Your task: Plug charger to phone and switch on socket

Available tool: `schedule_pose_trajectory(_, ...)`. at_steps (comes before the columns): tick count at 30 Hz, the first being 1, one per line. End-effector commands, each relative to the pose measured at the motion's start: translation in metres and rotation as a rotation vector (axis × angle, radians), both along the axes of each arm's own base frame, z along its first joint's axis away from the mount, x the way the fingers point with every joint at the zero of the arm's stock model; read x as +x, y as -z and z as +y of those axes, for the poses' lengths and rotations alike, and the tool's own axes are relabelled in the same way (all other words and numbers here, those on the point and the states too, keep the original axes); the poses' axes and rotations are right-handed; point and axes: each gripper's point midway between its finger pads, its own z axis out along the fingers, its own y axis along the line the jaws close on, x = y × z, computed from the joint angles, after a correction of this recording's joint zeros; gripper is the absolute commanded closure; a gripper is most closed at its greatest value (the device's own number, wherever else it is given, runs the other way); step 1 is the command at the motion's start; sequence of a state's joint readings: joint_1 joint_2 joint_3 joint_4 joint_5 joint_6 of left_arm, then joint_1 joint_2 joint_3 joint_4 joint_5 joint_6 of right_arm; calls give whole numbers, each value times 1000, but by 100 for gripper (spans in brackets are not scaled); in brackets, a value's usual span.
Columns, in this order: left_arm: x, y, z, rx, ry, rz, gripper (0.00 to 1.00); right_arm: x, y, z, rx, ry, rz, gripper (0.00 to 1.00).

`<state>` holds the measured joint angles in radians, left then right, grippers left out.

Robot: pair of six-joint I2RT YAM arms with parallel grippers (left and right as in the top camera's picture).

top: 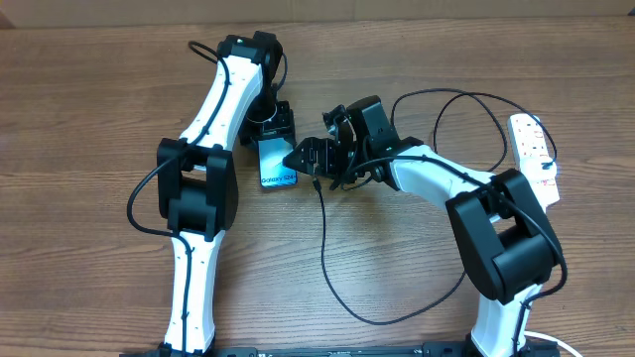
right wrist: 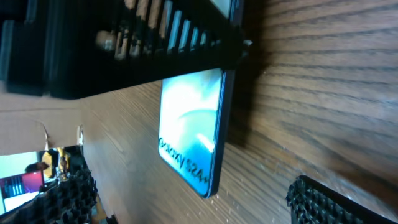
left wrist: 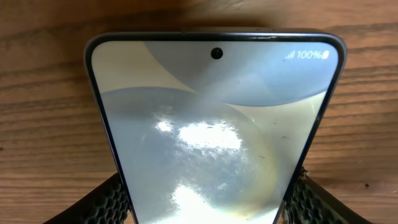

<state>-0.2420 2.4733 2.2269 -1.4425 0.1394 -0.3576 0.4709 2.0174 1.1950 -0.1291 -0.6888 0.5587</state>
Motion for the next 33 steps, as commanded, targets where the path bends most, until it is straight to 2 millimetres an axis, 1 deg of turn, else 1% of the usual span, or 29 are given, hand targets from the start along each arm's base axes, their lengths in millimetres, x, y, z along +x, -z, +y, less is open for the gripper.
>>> schedule_pose_trajectory(1,4,-6,-7,-43,30,-13,42,4,5,4,26,25,32,0)
schedule_pose_trajectory(4,2,-7,-13,-81,36,-6,43,7,8,8,49,25,29,0)
schedule_pose_trajectory(7,2,-7,-14,-87,36,-3,43,7,8,13,83,-1,24,0)
schedule_pose_trajectory(11,-1,-8,-16,-97,36,9,43,7,8,13,88,-4,21,1)
schedule_pose_trajectory(14,-3,-8,-16,-97,36,17,43,8,8,14,89,-3,15,10)
schedule_pose_trajectory(17,-3,-9,-17,-105,36,17,43,8,7,14,91,-3,13,22)
schedule_pose_trajectory(19,-3,-9,-17,-105,40,16,42,8,7,14,91,-4,13,28)
schedule_pose_trajectory(22,-3,-9,-17,-107,47,15,41,7,8,15,91,-6,13,31)
schedule_pose_trajectory(24,-3,-9,-17,-107,47,15,41,7,8,16,90,-7,15,35)
schedule_pose_trajectory(27,-3,-9,-17,-109,54,13,41,6,14,16,85,4,41,39)
schedule_pose_trajectory(30,-3,-9,-17,-110,57,14,40,4,22,15,81,18,75,41)
schedule_pose_trajectory(32,-4,-9,-19,-121,56,17,40,4,25,16,83,19,84,47)
schedule_pose_trajectory(33,-4,-10,-21,-133,58,18,40,4,24,17,91,15,83,48)
